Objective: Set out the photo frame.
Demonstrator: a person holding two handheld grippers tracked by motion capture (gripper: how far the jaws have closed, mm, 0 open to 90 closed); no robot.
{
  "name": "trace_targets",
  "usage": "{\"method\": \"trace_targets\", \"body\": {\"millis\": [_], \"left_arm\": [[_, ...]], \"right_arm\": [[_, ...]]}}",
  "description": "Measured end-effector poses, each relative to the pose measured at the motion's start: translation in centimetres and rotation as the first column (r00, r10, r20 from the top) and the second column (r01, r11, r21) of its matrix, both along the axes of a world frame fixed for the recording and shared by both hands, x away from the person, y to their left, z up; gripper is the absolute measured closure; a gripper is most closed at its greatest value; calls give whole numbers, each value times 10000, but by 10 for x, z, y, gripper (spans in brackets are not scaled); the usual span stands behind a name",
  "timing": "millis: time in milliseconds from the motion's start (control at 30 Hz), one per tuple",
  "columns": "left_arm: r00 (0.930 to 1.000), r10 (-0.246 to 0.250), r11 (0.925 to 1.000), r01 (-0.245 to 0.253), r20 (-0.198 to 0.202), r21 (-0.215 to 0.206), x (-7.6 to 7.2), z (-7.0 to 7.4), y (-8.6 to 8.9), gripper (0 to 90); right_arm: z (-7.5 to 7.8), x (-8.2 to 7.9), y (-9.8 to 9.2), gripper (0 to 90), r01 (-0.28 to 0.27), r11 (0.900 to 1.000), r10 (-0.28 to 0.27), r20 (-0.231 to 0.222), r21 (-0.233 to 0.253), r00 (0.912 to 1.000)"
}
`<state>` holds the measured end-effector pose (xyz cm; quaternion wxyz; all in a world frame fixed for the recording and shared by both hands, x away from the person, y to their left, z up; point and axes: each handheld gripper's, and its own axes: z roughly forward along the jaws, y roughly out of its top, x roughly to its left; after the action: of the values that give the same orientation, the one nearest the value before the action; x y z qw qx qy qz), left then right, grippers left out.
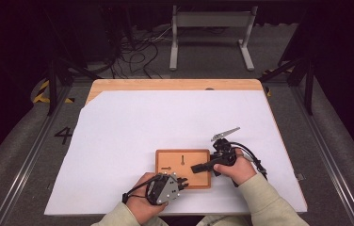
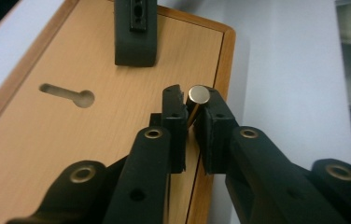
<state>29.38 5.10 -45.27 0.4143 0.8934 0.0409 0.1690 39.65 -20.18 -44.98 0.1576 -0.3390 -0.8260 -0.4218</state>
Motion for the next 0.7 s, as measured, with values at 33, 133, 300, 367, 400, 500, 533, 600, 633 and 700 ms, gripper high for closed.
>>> {"method": "trace_targets", "body": {"millis": [33,133,300,367,400,500,533,600,633,700], "left_arm": [[9991,47,9999,-52,-416,-121,1,1,2,729],[9941,-42,9970,-41,-1080,-773,2,3,6,560],[9903,191,9678,-528,-1373,-2461,4,29,26,494],[9903,446,9618,-781,-1312,-2625,6,33,31,493],[9883,890,9572,-1193,-1242,-2636,8,35,38,492],[9740,1844,9320,-2157,-1314,-2912,18,39,59,490],[9680,2090,9200,-2428,-1388,-3077,21,40,65,492],[9584,2424,8969,-2806,-1508,-3418,26,43,78,493],[9528,2598,8858,-2999,-1571,-3541,28,44,83,493],[9353,3179,8670,-3530,-1552,-3516,32,46,92,489]], "right_arm": [[1,-1,0,444,-57,10000,57,-11,28,10000],[3,-2,-1,466,-226,9997,225,84,41,9997],[9,-5,-1,495,-476,9989,476,343,-20,9983],[9,-5,-1,496,-510,9987,511,436,-27,9977],[10,-6,-1,497,-533,9986,534,472,-46,9975],[14,-8,-1,521,-740,9972,747,721,-130,9946],[16,-10,0,526,-843,9963,855,856,-175,9927],[19,-12,1,529,-970,9948,999,1156,-301,9883],[20,-12,2,530,-1028,9941,1064,1278,-345,9861],[20,-12,2,530,-1070,9937,1106,1423,-331,9836]]}}
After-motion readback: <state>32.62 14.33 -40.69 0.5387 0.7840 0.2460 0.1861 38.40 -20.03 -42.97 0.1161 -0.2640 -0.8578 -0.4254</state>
